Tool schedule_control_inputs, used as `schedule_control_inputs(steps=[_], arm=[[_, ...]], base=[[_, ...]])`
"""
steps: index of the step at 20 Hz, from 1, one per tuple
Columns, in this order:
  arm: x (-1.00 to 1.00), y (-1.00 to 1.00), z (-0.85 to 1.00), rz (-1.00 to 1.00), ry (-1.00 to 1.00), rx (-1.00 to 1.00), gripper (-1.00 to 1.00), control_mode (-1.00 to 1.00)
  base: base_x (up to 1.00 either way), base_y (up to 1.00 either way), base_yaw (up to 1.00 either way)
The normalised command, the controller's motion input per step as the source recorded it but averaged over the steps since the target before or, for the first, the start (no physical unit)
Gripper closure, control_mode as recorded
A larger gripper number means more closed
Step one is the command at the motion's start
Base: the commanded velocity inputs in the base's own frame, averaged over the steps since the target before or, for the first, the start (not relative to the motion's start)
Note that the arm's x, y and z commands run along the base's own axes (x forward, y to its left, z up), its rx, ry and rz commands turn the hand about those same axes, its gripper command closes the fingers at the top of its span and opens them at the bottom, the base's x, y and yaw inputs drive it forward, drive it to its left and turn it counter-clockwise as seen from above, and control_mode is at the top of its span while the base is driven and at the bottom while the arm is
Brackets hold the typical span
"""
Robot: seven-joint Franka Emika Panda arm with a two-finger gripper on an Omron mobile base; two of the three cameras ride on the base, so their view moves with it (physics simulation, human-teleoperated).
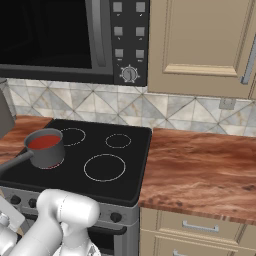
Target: Wait until the marinara sauce is simmered to a deep red color and then turn off the stove.
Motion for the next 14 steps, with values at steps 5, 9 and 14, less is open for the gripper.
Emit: schedule_control_inputs(steps=[5,9,14], arm=[[0.00,0.00,0.00,0.00,0.00,0.00,1.00,-1.00],[0.00,0.00,0.00,0.00,0.00,0.00,1.00,-1.00],[0.00,0.00,-0.04,0.00,-0.01,0.00,1.00,-1.00]], base=[[0.00,0.00,0.00],[0.00,0.00,0.00],[0.00,0.00,0.00]])
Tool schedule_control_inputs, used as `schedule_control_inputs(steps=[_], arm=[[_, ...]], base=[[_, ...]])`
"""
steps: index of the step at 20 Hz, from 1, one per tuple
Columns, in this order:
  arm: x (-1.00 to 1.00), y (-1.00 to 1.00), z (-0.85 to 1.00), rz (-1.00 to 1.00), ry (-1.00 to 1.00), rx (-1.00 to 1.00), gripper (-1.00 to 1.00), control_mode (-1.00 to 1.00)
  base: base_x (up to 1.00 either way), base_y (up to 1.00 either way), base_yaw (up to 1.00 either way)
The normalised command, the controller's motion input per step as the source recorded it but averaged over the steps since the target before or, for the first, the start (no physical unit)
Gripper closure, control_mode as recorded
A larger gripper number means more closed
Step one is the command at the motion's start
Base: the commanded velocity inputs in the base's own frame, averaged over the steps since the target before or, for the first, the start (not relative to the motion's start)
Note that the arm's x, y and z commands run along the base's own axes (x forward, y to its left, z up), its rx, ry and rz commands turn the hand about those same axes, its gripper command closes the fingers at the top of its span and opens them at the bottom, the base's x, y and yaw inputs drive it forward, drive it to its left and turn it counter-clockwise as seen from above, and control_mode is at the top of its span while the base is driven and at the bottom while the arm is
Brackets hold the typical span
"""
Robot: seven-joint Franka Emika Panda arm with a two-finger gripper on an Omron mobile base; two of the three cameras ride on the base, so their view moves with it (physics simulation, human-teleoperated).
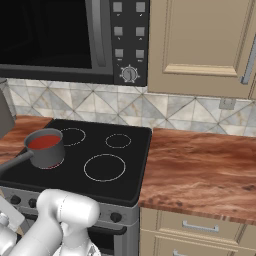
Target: Wait until the marinara sauce is simmered to a deep red color and then turn off the stove.
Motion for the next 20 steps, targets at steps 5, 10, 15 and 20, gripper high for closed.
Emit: schedule_control_inputs(steps=[5,10,15,20], arm=[[-0.01,0.00,-0.13,0.00,-0.04,0.04,1.00,-1.00],[0.00,-0.06,-0.07,0.00,-0.01,0.10,1.00,-1.00],[0.00,-0.07,-0.12,0.00,0.00,0.18,1.00,-1.00],[0.00,-0.05,-0.06,0.00,0.00,0.28,1.00,-1.00]], base=[[0.00,0.00,0.00],[0.00,0.00,0.00],[0.00,0.00,0.00],[0.00,0.00,0.00]])
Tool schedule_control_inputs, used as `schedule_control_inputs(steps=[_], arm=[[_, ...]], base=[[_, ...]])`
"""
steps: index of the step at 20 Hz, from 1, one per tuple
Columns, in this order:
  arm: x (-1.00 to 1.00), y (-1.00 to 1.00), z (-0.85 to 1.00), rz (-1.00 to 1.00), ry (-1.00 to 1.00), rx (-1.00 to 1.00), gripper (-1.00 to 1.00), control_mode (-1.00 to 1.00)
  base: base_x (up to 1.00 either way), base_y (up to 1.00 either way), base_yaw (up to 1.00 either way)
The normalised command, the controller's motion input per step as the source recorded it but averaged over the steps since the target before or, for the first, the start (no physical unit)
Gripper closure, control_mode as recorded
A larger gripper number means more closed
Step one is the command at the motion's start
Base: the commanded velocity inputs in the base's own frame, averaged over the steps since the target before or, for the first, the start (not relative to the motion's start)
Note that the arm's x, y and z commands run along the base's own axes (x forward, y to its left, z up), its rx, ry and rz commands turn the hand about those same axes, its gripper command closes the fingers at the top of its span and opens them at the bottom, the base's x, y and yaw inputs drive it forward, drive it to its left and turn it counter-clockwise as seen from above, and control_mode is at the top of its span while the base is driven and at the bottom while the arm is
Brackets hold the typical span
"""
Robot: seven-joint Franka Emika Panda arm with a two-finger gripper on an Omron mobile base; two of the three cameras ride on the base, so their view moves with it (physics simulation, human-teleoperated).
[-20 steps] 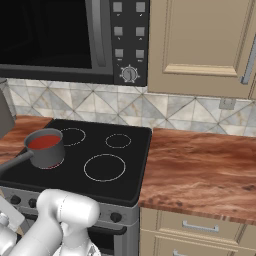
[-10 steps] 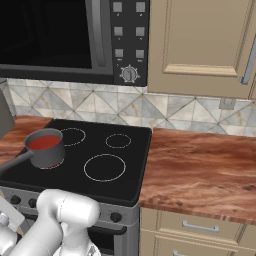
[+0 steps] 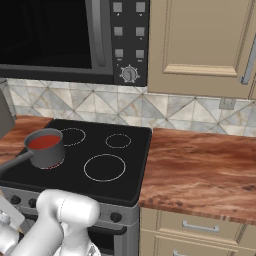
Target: Wait until the marinara sauce is simmered to a deep red color and then turn off the stove.
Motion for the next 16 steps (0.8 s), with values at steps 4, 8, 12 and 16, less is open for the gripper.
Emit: schedule_control_inputs(steps=[4,8,12,16], arm=[[0.00,-0.05,0.00,0.00,0.00,0.29,1.00,-1.00],[0.00,-0.03,0.00,0.00,0.00,0.22,1.00,-1.00],[0.00,0.00,0.03,0.00,0.00,0.24,1.00,-1.00],[-0.01,0.00,0.11,-0.01,0.01,0.18,1.00,-1.00]], base=[[0.00,0.00,0.00],[0.00,0.00,0.00],[0.00,0.00,0.00],[0.00,0.00,0.00]])
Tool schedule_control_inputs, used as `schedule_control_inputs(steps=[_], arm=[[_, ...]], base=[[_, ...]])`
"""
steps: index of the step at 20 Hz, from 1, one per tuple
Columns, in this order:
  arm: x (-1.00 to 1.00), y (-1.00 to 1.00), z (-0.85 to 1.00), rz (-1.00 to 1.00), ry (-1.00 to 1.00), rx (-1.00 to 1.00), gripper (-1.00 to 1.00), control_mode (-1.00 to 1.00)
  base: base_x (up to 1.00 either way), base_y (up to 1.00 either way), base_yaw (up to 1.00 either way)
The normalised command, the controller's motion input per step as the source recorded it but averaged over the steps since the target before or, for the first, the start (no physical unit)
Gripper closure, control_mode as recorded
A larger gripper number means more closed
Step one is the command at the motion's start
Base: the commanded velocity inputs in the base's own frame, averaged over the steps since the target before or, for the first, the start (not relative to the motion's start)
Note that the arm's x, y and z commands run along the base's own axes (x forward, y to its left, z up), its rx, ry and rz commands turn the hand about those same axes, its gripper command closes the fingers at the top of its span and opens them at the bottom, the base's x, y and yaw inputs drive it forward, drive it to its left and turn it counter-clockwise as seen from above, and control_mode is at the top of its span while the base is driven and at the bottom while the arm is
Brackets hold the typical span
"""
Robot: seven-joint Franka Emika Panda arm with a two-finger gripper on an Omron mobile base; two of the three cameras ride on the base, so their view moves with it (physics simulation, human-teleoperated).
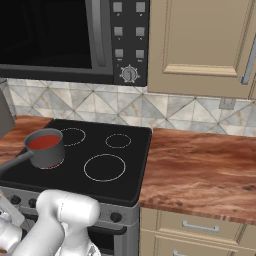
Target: Wait until the marinara sauce is simmered to a deep red color and then turn off the stove.
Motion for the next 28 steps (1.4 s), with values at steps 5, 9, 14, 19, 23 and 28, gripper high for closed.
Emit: schedule_control_inputs(steps=[5,9,14,19,23,28], arm=[[0.00,0.00,0.19,-0.02,0.07,0.19,1.00,-1.00],[0.00,0.00,0.11,-0.02,0.07,0.29,1.00,-1.00],[-0.02,0.00,0.01,-0.03,0.13,0.39,1.00,-1.00],[-0.07,0.00,0.00,-0.06,0.11,0.47,1.00,-1.00],[-0.07,0.00,0.00,-0.08,0.07,0.52,1.00,-1.00],[-0.01,0.00,-0.07,-0.10,0.02,0.52,1.00,-1.00]], base=[[0.00,0.00,0.00],[0.00,0.00,0.00],[0.00,0.00,0.00],[0.00,0.00,0.00],[0.00,0.00,0.00],[0.00,0.00,0.00]])
